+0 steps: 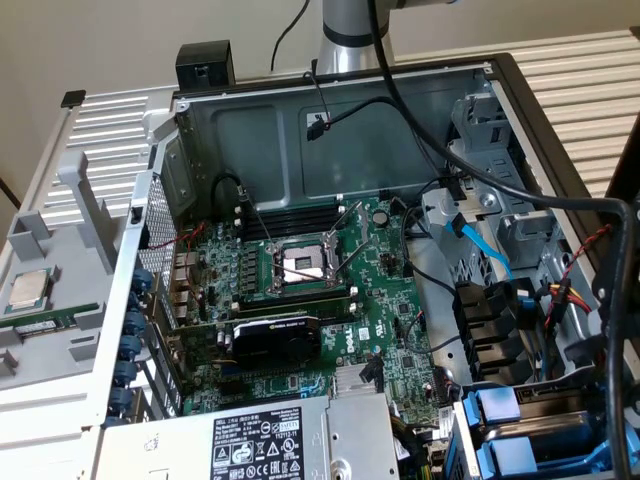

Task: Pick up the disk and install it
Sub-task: 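Insert the first disk wire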

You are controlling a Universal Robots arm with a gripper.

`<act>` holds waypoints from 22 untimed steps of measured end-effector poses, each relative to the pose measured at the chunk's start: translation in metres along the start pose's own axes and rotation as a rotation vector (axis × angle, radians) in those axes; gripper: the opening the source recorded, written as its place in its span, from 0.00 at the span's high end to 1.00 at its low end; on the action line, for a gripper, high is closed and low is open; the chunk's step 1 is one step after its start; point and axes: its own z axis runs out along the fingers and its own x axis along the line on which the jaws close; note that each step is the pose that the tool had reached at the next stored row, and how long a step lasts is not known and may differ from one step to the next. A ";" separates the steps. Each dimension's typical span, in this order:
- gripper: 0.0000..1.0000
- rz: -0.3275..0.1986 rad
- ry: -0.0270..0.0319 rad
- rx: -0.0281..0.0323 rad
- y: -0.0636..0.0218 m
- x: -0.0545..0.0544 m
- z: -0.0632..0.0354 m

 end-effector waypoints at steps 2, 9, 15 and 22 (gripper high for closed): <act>0.64 -0.001 -0.0026 0.0005 -0.0001 0.000 0.0001; 0.64 -0.005 -0.0175 0.0045 -0.0001 0.000 0.0000; 0.64 -0.006 -0.0236 0.0069 -0.0001 0.000 0.0000; 0.64 0.007 -0.0279 0.0152 0.0001 0.001 -0.0003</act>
